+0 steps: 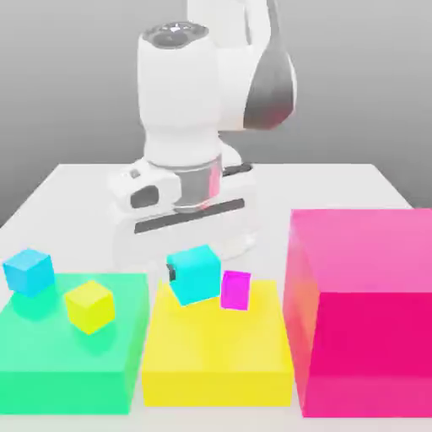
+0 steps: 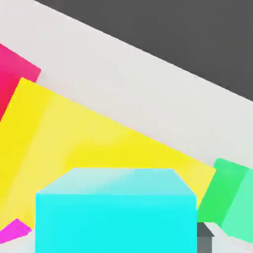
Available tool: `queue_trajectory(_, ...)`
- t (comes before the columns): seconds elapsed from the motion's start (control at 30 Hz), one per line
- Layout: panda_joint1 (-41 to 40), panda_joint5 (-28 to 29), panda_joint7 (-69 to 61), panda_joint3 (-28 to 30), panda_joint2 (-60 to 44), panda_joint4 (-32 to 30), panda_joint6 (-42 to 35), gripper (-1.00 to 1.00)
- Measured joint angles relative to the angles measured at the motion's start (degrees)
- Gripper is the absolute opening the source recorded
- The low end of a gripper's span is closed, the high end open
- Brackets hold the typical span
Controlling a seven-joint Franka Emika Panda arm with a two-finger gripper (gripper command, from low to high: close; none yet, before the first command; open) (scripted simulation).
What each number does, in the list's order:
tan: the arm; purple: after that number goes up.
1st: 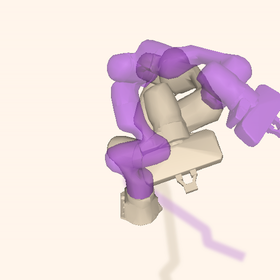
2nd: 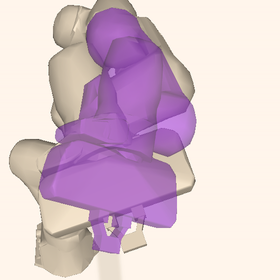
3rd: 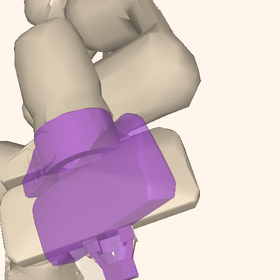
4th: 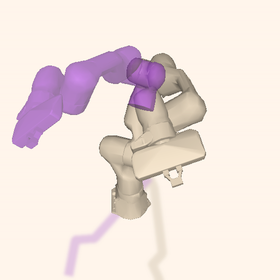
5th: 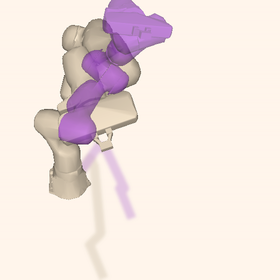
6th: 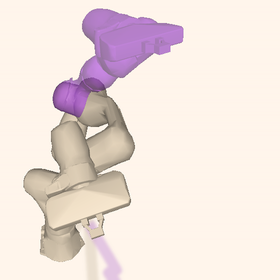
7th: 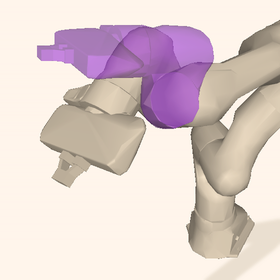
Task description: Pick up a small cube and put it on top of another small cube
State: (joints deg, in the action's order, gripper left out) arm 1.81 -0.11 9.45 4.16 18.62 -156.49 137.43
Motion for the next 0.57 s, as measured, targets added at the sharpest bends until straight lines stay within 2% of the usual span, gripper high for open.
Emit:
queue_trajectory(0.27,5.76,1.53,-11.71,-1.82,14.95,-12.66,-1.97,-1.0)
queue_trajectory(0.47,6.17,1.73,-12.67,-1.94,5.43,-16.2,11.12,-1.0)
queue_trajectory(0.5,6.15,1.75,-12.68,-1.94,4.21,-16.5,12.64,1.0)
queue_trajectory(0.57,6.15,1.75,-12.68,-1.94,4.21,-16.5,12.64,1.0)
